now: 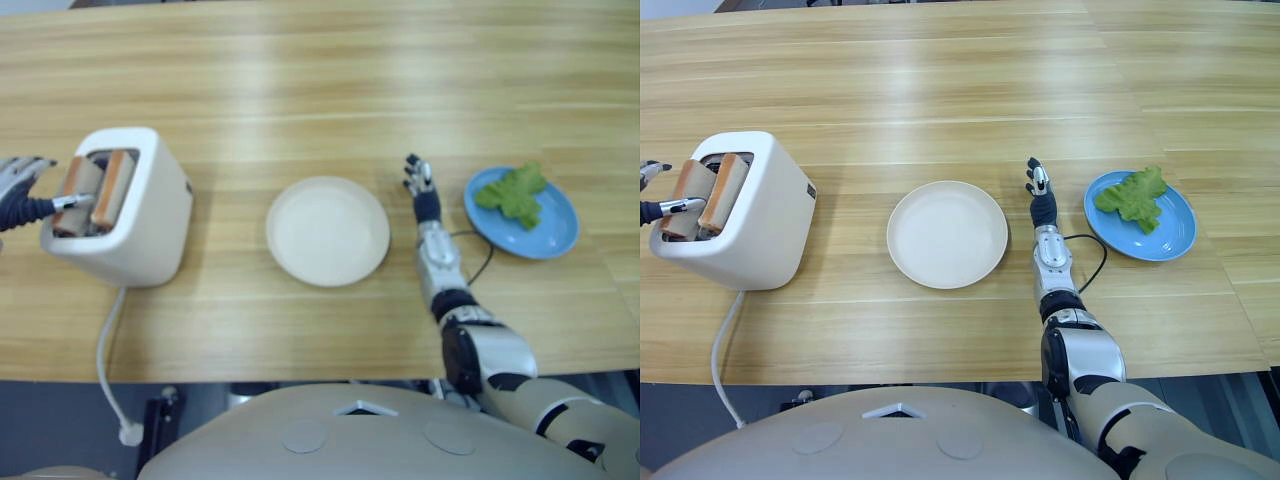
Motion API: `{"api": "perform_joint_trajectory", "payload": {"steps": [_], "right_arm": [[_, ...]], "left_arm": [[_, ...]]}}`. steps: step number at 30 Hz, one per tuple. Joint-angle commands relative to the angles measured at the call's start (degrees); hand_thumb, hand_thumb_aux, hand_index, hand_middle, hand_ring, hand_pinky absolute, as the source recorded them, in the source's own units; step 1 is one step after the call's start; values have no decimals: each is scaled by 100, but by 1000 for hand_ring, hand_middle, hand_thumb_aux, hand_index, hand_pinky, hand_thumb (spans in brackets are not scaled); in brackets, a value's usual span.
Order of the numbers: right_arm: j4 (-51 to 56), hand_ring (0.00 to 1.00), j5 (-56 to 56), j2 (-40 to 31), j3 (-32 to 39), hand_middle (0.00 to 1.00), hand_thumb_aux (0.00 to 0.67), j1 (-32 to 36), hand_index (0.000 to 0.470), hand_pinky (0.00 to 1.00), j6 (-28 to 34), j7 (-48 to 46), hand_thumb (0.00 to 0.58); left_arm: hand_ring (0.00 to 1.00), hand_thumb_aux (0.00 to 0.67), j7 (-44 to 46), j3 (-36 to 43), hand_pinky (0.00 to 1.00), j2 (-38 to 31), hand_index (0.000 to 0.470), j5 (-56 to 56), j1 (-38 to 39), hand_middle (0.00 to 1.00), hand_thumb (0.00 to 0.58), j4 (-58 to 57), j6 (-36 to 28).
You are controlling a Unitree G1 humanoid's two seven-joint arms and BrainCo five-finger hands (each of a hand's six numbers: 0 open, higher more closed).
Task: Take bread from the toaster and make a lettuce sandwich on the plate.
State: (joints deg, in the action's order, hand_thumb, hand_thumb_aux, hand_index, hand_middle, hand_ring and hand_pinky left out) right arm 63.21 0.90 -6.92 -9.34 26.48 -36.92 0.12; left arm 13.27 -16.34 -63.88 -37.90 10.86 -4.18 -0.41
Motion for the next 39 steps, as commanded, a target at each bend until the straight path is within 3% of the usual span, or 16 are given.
{"api": "perform_joint_trajectory", "payload": {"steps": [1, 8, 9, 11, 12, 13, 14, 15, 16, 29, 39], "right_arm": [[114, 0, 20, -13, -18, 0, 0, -95, 0, 0, 127, 14, 0], [147, 0, 12, -5, -11, 0, 0, -108, 0, 0, 153, 32, 0], [149, 0, 9, -4, -9, 0, 0, -111, 0, 0, 156, 36, 0], [160, 0, 6, -4, -6, 0, 0, -111, 0, 0, 163, 40, 0], [161, 0, 3, -1, -4, 0, 0, -115, 0, 0, 167, 47, 0], [167, 0, 0, 0, -2, 0, 0, -117, 0, 0, 172, 52, 0], [174, 0, -2, 0, 1, 0, 0, -118, 0, 0, 178, 55, 0], [181, 0, -4, 0, 3, 0, 0, -117, 0, 0, 184, 57, 0], [191, 0, -7, -1, 6, 0, 0, -116, 0, 0, 192, 58, 0], [297, 0, -55, 21, 72, 0, 0, -107, 0, 0, 295, 86, 0], [332, 0, -68, 40, 86, 0, 0, -116, 0, 0, 331, 106, 0]], "left_arm": [[0, 0, 61, 223, 0, 48, 0, -49, 43, 0, 0, -74, 63], [0, 0, -112, 52, 0, -68, 0, -225, 129, 0, 0, 248, 75], [0, 476, -123, 6, 0, -80, 327, -231, 157, 0, 531, 310, 102], [0, 476, -132, -65, 0, -79, 327, -224, 195, 0, 531, 409, 158], [325, 670, -132, -105, 325, -71, 460, -211, 206, 325, 580, 453, 188], [325, 670, -129, -145, 325, -56, 460, -196, 218, 325, 580, 504, 213], [663, 670, -122, -182, 663, -39, 460, -182, 226, 663, 580, 550, 229], [929, 670, -120, -214, 929, -21, 460, -170, 230, 929, 580, 592, 239], [1000, 670, -126, -250, 1000, -5, 460, -162, 227, 1000, 580, 646, 245], [1000, 670, -549, -623, 1000, 230, 460, 19, -152, 1000, 580, 1037, 464], [1000, 670, -644, -1468, 1000, 828, 460, 1350, -1079, 1000, 580, 988, 372]]}}
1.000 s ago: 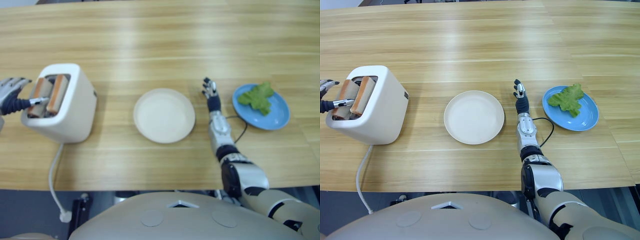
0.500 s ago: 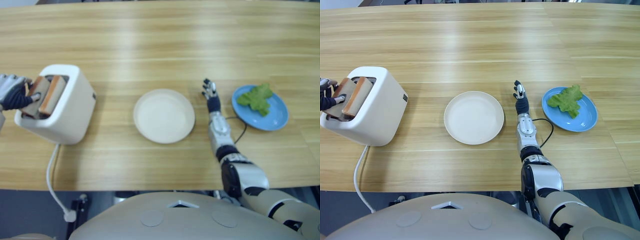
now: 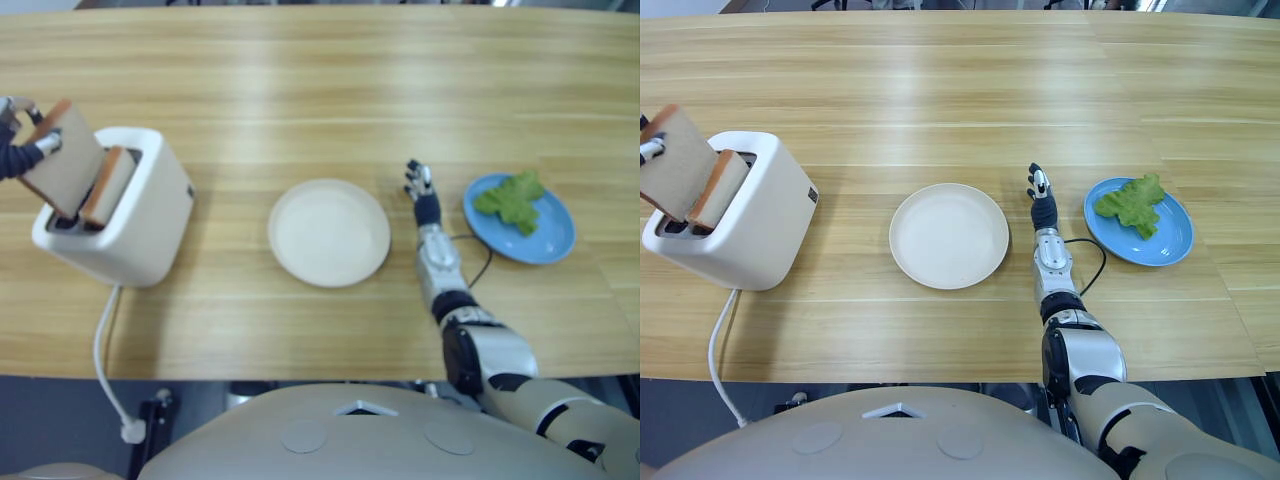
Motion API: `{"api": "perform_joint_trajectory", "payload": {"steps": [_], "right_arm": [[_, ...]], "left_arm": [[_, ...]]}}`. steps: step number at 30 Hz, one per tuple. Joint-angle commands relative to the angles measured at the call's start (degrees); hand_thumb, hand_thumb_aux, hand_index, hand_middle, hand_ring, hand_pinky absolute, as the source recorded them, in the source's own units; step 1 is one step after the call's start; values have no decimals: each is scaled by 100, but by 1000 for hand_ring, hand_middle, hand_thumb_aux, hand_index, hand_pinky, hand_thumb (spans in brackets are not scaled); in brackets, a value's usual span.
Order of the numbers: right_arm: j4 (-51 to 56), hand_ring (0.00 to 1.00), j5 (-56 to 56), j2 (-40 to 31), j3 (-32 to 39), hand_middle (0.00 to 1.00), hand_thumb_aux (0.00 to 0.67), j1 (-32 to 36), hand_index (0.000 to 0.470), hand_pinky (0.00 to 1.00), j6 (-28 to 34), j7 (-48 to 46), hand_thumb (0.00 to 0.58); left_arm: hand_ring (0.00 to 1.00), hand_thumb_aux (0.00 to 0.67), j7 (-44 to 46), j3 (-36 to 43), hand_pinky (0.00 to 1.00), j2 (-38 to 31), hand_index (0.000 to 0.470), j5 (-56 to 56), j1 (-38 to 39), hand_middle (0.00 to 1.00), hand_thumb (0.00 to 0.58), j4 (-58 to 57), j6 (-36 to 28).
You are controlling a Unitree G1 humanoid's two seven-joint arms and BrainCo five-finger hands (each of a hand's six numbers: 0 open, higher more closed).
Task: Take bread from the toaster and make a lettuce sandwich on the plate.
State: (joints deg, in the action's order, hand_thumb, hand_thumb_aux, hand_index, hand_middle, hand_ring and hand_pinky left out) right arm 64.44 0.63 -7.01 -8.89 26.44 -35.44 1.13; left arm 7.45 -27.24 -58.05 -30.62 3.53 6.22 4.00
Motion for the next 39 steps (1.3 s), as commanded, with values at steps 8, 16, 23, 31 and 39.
{"api": "perform_joint_trajectory", "payload": {"steps": [8, 16, 23, 31, 39], "right_arm": [[247, 0, -67, 67, 48, 0, 0, -104, 0, 0, 217, 1, 0], [261, 0, -75, 80, 53, 0, 0, -83, 0, 0, 243, 11, 0], [225, 0, -64, 37, 32, 0, 0, -105, 0, 0, 225, 36, 0], [114, 0, 41, -43, -88, 0, 0, -224, 0, 0, 184, 77, 0], [68, 0, 39, -96, -98, 0, 0, -270, 0, 0, 199, 63, 0]], "left_arm": [[1000, 670, 326, -1158, 1000, 819, 460, 2611, -1450, 1000, 580, 267, -479], [1000, 670, 923, 727, 1000, 1706, 460, 3265, -1980, 1000, 580, 1017, -678], [1000, 670, 1212, 3013, 1000, 3094, 460, 2661, -2178, 1000, 580, 358, -262], [1000, 670, 1333, 4123, 1000, 3792, 460, 2014, -2705, 1000, 580, -1763, 380], [1000, 670, 1292, 4858, 1000, 3898, 460, 1185, -3330, 1000, 580, -3837, 1332]]}}
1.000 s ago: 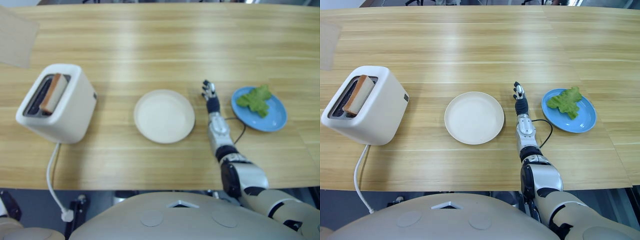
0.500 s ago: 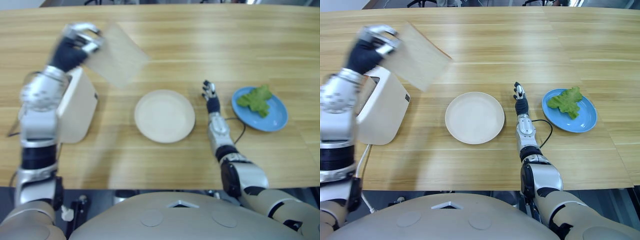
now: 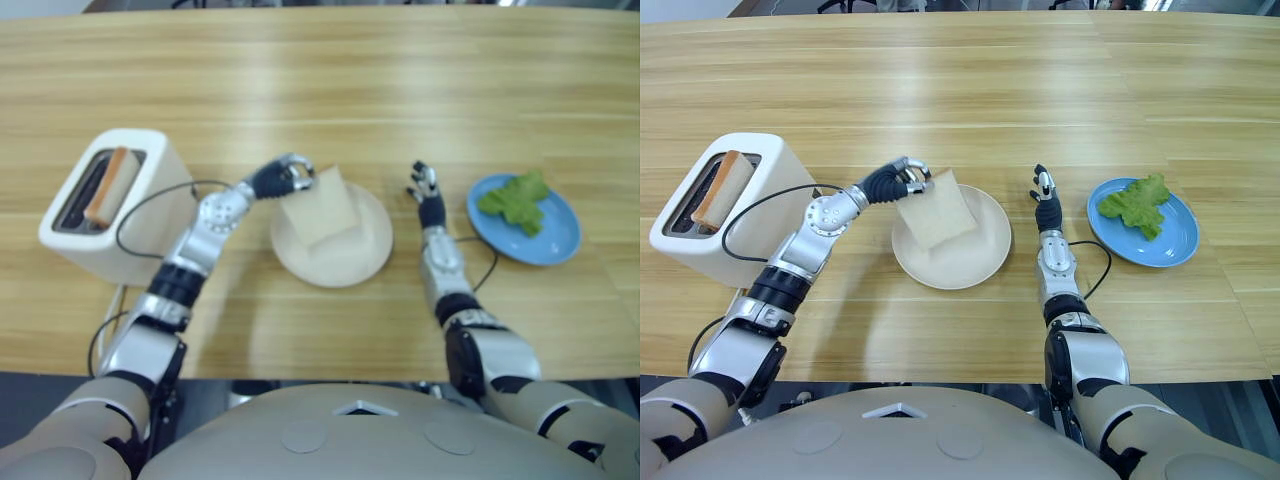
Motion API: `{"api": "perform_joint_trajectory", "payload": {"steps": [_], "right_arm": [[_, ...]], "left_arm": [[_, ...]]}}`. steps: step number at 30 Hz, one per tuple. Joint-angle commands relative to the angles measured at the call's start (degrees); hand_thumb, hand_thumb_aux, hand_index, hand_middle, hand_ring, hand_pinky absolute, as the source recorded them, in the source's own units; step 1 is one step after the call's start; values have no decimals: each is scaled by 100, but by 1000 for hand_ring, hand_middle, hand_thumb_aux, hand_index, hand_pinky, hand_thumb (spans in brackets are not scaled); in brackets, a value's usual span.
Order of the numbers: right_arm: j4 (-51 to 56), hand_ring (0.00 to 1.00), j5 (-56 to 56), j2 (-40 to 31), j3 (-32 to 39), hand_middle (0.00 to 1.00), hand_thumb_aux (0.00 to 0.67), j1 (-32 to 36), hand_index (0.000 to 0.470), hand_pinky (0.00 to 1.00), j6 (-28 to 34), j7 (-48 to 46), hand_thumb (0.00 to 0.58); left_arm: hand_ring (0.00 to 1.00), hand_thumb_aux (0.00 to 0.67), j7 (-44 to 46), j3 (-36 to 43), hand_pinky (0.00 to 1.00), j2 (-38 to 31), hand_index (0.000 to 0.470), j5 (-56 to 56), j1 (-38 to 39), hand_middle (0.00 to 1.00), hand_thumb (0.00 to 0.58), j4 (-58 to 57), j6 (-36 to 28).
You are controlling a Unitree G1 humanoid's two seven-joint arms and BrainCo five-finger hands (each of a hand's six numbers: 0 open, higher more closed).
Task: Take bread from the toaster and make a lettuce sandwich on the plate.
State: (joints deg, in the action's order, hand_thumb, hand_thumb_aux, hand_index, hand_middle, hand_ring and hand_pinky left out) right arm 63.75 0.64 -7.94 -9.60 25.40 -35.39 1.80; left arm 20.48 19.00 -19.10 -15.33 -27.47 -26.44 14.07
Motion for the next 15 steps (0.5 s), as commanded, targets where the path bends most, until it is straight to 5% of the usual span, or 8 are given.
{"api": "perform_joint_trajectory", "payload": {"steps": [1, 10, 11, 12, 13, 14, 15], "right_arm": [[127, 0, 38, -8, -30, 0, 0, -174, 0, 0, 191, -2, 0], [58, 0, 31, -31, -24, 0, 0, -207, 0, 0, 214, -26, 0], [50, 0, 29, -30, -22, 0, 0, -213, 0, 0, 216, -26, 0], [39, 0, 26, -28, -16, 0, 0, -218, 0, 0, 218, -28, 0], [26, 0, 22, -24, -11, 0, 0, -224, 0, 0, 220, -31, 0], [16, 0, 19, -22, -6, 0, 0, -228, 0, 0, 221, -34, 0], [8, 0, 16, -21, -2, 0, 0, -233, 0, 0, 222, -36, 0]], "left_arm": [[1000, 670, 21, 330, 1000, 11, 460, -438, -291, 1000, 580, -756, 438], [1000, 670, -419, 1031, 1000, -87, 460, -1541, -664, 1000, 580, -1450, 1339], [1000, 470, -559, 1052, 1000, -102, 323, -1662, -710, 1000, 528, -1450, 1356], [1000, 66, -726, 1062, 1000, -134, 45, -1795, -740, 1000, 108, -1400, 1404], [1000, 66, -839, 1062, 1000, -160, 45, -1883, -747, 1000, 108, -1356, 1440], [898, 0, -865, 1022, 898, -163, 0, -1858, -731, 898, 0, -1306, 1475], [898, 0, -1023, 1019, 898, -203, 0, -1964, -724, 898, 0, -1202, 1497]]}}
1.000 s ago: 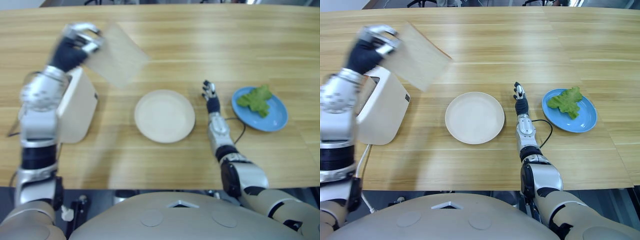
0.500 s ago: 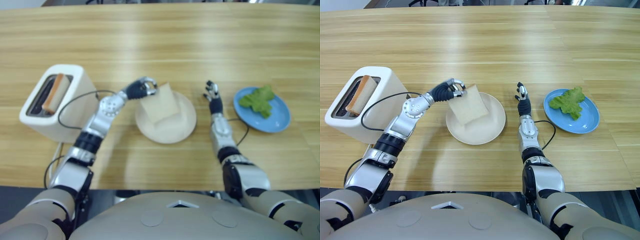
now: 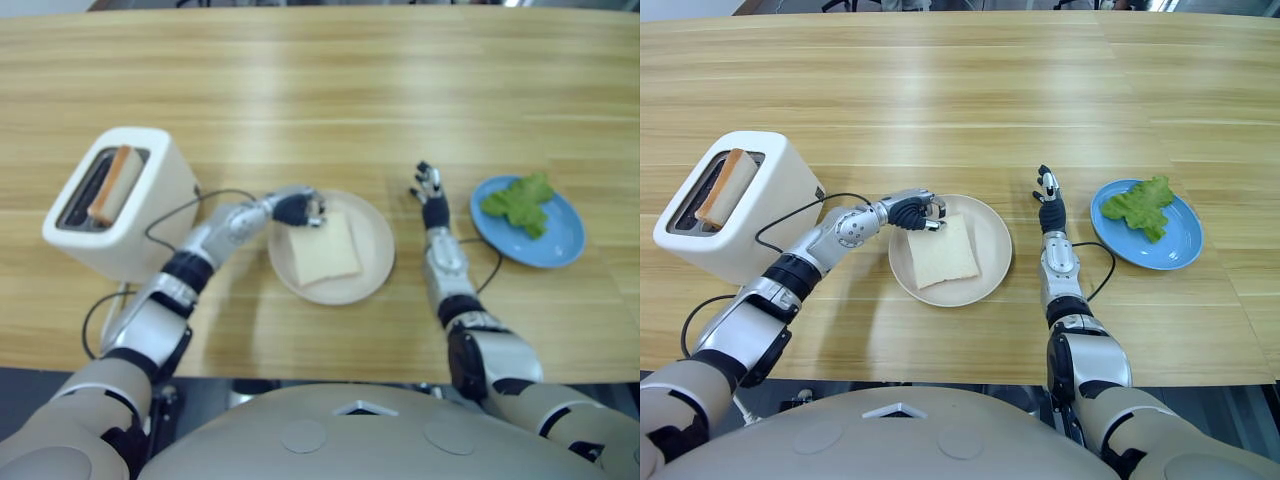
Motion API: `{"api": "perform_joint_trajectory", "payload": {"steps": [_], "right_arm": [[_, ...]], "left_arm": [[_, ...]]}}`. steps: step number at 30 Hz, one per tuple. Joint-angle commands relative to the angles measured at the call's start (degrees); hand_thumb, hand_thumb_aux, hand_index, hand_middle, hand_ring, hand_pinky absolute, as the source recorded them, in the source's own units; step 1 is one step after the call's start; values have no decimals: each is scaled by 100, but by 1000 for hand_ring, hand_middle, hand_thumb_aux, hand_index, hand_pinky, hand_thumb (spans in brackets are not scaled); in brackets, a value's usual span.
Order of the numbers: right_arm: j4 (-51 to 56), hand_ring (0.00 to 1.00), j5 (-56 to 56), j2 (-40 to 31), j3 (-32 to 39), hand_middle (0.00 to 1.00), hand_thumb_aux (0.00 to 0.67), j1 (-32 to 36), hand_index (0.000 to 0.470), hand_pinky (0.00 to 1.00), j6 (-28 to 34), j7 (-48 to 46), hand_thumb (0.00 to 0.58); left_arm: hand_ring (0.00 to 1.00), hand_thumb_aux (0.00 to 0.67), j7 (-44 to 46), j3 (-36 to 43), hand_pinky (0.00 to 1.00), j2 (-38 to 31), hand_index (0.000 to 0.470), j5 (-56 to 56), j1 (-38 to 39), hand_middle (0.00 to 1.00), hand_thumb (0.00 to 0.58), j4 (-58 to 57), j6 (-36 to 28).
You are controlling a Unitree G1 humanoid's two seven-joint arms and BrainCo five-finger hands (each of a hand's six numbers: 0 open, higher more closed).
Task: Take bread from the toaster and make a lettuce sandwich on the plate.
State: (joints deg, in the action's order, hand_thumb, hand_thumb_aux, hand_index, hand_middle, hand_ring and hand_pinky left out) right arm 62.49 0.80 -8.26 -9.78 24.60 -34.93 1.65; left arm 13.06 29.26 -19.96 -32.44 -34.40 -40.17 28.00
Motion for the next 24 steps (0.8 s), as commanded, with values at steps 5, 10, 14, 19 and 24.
{"api": "perform_joint_trajectory", "payload": {"steps": [5, 10, 14, 19, 24], "right_arm": [[108, 0, 2, 5, 15, 0, 0, -197, 0, 0, 178, -26, 0], [76, 0, -2, 18, 27, 0, 0, -222, 0, 0, 179, -44, 0], [-173, 0, -191, -5, 171, 0, 0, -287, 0, 0, 4, 61, 0], [-2526, 0, -728, -242, 545, 0, 0, -842, 0, 0, -13, 75, 0], [-5816, 0, -1924, -1353, 131, 0, 0, -1476, 0, 0, 1123, -14, 0]], "left_arm": [[0, 0, -1212, 14, 0, -343, 0, -972, -55, 0, 0, 722, 45], [0, 0, -2120, -79, 0, -804, 0, -1941, 173, 0, 0, 2130, -77], [0, 0, -2432, -631, 0, -1064, 0, -1954, 540, 0, 0, 3632, -77], [0, 0, -1694, -1236, 0, -687, 0, -155, 1336, 0, 0, 4013, -424], [0, 0, -1016, -1713, 0, 219, 0, 1749, 2304, 0, 0, 3327, -1160]]}}
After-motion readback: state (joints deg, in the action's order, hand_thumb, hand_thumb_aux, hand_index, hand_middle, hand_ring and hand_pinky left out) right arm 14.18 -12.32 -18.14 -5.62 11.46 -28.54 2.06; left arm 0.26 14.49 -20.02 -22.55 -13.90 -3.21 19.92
